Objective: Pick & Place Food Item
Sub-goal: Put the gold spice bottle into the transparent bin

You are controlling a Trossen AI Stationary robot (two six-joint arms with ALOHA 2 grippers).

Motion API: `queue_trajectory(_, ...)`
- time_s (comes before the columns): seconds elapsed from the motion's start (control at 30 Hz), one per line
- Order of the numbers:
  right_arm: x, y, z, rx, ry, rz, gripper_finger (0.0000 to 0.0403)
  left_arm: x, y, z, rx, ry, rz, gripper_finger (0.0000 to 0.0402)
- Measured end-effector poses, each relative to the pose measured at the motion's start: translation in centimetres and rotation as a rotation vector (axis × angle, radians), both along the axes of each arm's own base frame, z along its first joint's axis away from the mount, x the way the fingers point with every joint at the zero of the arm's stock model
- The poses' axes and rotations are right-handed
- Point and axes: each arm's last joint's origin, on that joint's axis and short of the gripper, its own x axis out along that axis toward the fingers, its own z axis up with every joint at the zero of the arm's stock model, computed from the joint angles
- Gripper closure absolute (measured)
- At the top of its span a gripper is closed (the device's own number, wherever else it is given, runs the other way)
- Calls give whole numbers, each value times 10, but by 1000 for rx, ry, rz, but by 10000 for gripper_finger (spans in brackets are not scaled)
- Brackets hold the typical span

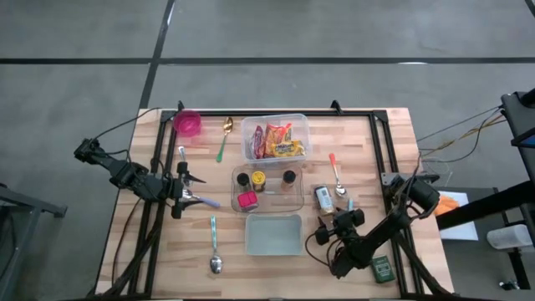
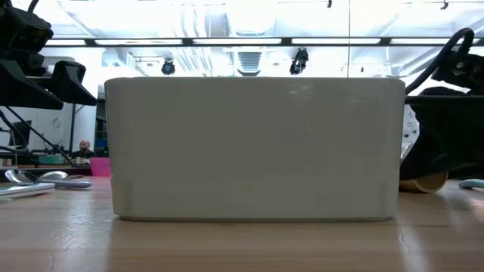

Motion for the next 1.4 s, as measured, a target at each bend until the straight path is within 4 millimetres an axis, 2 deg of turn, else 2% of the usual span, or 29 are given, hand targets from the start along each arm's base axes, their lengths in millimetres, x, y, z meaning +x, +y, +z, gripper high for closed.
queue_trajectory(0.73, 1, 0, 0, 3, -2, 1, 22, 0, 0, 0, 0, 0, 0, 85)
queue_trajectory(1.13, 1, -1, 0, 7, 7, -5, 129, 0, 0, 0, 0, 0, 0, 85)
queue_trajectory(1.27, 0, -1, 0, 6, 11, -4, 150, 0, 0, 0, 0, 0, 1, 85)
queue_trajectory(1.4, 0, -1, 0, 8, 9, -5, 153, 0, 0, 0, 0, 0, 1, 85)
